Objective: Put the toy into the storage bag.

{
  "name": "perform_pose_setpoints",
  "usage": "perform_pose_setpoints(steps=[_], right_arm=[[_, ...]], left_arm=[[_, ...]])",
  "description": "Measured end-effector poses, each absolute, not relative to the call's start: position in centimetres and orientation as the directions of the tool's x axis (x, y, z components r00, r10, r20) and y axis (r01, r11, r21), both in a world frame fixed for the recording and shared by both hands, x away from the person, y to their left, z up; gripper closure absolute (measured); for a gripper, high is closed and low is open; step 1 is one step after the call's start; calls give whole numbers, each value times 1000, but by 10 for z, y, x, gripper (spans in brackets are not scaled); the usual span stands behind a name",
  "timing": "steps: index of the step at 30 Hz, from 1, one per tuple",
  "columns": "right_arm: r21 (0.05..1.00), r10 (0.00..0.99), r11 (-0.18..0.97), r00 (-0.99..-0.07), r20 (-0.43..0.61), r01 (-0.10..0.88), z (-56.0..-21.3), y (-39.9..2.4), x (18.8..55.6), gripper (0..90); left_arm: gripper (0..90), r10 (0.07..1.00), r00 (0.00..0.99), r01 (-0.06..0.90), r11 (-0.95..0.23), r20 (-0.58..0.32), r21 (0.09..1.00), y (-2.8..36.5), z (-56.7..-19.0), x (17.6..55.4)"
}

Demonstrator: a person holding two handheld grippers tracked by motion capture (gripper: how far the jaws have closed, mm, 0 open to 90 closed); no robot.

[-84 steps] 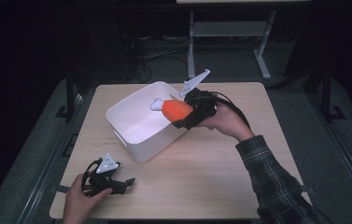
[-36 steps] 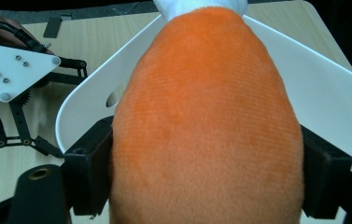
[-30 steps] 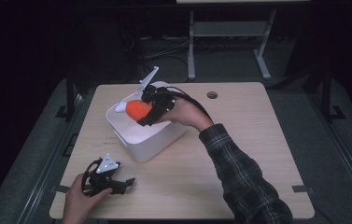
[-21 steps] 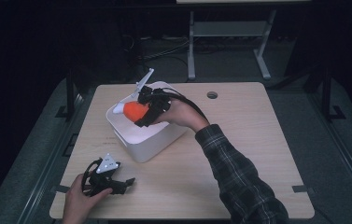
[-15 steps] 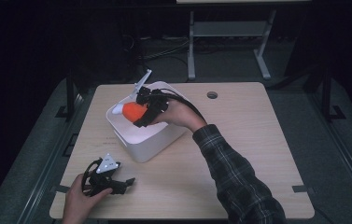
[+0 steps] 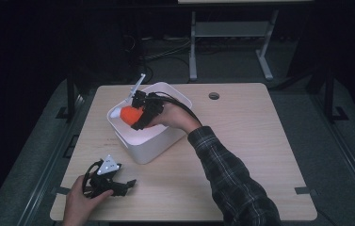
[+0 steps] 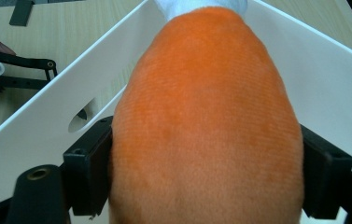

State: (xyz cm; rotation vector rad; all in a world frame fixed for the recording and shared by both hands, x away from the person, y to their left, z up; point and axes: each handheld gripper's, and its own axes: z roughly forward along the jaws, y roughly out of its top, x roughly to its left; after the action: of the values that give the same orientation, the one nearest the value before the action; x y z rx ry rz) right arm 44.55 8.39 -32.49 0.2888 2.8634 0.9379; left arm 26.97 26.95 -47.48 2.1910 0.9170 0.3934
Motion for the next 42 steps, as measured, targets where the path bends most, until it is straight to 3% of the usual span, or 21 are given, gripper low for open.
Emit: perform_pose_setpoints(steps=[25,42], right_arm=[[589,211,795,-976,-47,144,-327,96,445,140],[626,241,766,-969,-62,150,-310,63,437,139]], left_arm=[[125,713,701,493,-492,8,717,270,-475,270],[125,716,698,495,-486,4,720,269,-475,270]])
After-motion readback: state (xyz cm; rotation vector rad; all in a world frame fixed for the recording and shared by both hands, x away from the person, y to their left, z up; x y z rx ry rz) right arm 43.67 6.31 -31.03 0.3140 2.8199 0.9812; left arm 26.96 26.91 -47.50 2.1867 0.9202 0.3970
